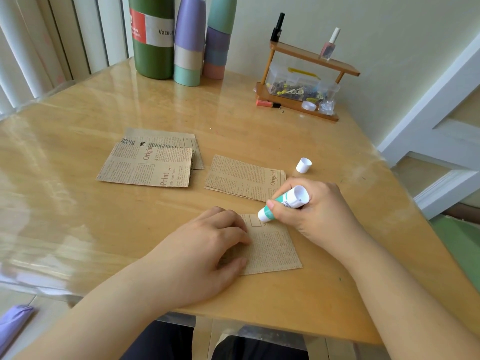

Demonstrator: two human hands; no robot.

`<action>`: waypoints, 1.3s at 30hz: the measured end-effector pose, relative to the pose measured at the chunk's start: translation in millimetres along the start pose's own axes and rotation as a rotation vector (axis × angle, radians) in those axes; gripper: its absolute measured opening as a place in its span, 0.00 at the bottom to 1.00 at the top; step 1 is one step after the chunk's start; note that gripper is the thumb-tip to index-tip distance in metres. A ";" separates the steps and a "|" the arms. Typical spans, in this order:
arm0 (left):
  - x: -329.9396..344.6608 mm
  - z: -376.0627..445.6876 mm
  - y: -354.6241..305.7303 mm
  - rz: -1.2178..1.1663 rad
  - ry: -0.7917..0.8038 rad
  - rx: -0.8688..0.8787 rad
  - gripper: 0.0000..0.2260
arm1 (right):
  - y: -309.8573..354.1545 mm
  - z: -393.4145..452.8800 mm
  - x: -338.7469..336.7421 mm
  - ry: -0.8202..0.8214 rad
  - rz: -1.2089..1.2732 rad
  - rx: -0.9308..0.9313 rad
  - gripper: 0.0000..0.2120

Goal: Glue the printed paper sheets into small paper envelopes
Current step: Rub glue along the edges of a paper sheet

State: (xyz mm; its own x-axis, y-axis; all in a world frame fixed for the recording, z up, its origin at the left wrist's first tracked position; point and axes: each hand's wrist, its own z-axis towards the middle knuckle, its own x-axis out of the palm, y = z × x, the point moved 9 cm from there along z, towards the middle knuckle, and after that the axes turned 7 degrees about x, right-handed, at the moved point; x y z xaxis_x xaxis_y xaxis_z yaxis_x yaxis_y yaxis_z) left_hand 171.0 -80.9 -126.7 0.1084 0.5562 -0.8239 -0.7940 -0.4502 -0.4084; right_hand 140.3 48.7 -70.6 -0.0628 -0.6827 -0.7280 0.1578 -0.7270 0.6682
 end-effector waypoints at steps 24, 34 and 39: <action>2.0 -0.5 0.9 -0.013 0.019 -0.009 0.16 | 6.5 5.0 9.7 0.028 0.033 -0.026 0.08; 0.0 -0.7 0.1 0.011 0.013 -0.005 0.17 | 6.6 -7.2 5.6 0.019 0.009 -0.016 0.07; -2.1 -0.7 0.3 0.005 -0.009 -0.011 0.16 | 3.4 -25.0 1.2 0.048 -0.034 0.006 0.06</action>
State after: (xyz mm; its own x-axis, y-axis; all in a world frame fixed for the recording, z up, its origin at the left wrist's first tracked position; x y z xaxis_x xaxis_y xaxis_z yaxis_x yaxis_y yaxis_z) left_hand 170.9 -82.7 -125.3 0.0990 0.5600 -0.8226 -0.7878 -0.4609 -0.4086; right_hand 165.4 47.2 -73.0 -0.0208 -0.6535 -0.7566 0.1500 -0.7502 0.6439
